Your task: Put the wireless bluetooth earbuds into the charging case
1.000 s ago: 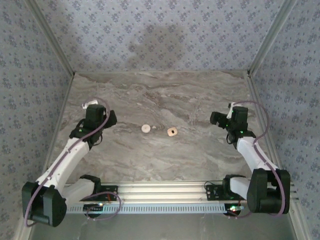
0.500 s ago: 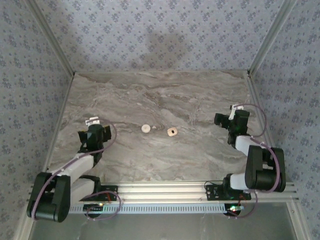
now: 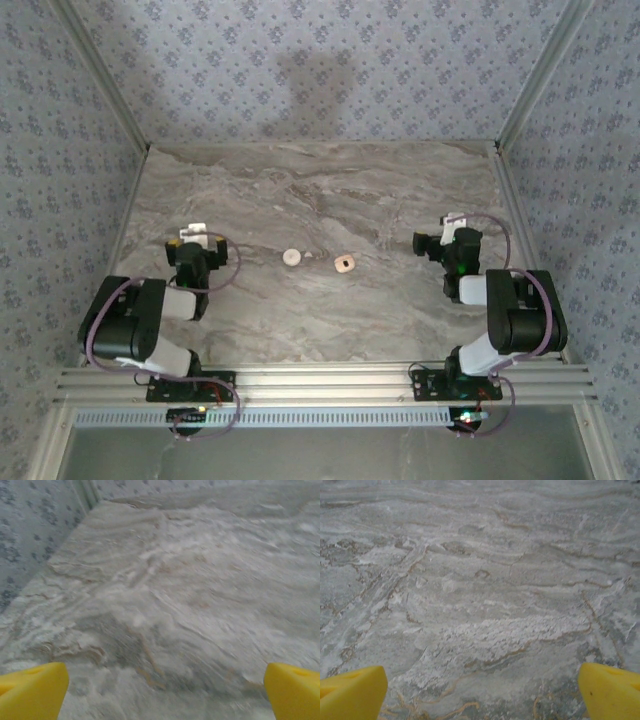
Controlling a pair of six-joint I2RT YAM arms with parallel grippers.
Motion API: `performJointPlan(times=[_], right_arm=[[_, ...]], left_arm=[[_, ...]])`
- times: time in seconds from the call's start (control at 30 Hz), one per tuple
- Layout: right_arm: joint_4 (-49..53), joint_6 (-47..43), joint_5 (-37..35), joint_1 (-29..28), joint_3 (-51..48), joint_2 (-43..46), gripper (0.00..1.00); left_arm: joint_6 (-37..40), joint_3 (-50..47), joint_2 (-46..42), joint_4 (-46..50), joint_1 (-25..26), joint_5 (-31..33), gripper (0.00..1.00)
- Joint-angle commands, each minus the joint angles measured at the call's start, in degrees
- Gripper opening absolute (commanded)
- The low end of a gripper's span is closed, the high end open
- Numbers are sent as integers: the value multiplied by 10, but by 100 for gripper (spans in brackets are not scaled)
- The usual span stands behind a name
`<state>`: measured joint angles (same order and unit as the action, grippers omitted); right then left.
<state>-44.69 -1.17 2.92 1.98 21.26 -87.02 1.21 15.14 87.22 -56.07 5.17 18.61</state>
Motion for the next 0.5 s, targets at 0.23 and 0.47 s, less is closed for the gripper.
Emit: performJointPlan(times=[0.23, 0.47], right_arm=[[-20, -3, 10, 14, 12, -4, 100], [-20, -2, 10, 14, 12, -5, 100]], left_arm=[[-57, 67, 4, 63, -62, -90, 100], [-38, 79, 7, 83, -52, -99, 100]])
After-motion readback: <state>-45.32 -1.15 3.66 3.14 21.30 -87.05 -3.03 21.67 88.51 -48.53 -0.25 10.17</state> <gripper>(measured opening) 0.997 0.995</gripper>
